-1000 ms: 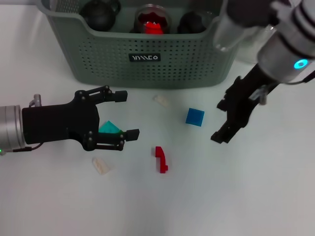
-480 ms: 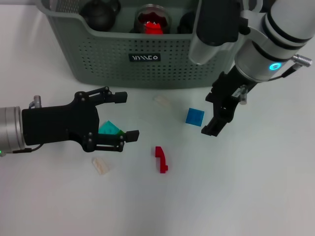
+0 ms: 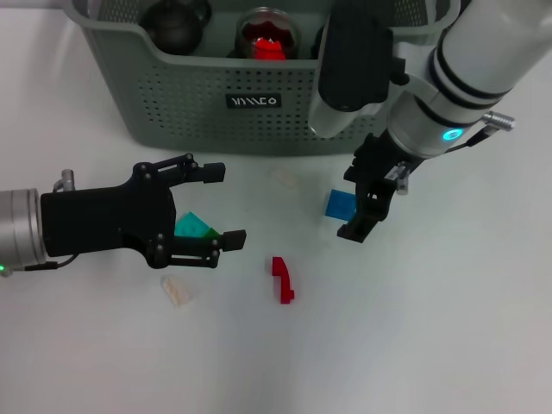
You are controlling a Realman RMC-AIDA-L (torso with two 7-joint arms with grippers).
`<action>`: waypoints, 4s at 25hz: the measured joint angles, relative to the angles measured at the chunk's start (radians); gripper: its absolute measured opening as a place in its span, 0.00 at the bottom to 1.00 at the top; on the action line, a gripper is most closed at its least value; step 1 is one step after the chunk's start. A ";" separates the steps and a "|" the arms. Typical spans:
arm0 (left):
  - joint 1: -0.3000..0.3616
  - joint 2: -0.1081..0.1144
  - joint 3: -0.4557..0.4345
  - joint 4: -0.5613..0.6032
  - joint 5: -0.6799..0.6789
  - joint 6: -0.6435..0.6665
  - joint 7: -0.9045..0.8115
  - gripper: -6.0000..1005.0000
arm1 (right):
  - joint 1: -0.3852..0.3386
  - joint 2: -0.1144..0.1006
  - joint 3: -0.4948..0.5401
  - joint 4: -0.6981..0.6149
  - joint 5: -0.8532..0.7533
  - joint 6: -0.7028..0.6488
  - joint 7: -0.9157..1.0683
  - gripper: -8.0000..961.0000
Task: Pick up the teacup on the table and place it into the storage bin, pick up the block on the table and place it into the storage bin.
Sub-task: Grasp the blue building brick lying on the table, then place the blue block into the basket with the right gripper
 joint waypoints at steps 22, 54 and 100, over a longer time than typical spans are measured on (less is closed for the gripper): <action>0.000 0.000 -0.002 -0.002 0.000 -0.005 0.002 0.78 | 0.032 0.002 -0.016 0.167 0.038 0.169 0.012 0.93; 0.009 0.000 -0.002 -0.002 0.000 -0.008 0.002 0.77 | 0.042 0.002 -0.019 0.243 0.086 0.232 0.032 0.51; 0.019 0.008 -0.052 0.015 0.039 0.005 0.007 0.76 | 0.237 -0.010 0.424 0.114 -0.048 0.331 0.084 0.56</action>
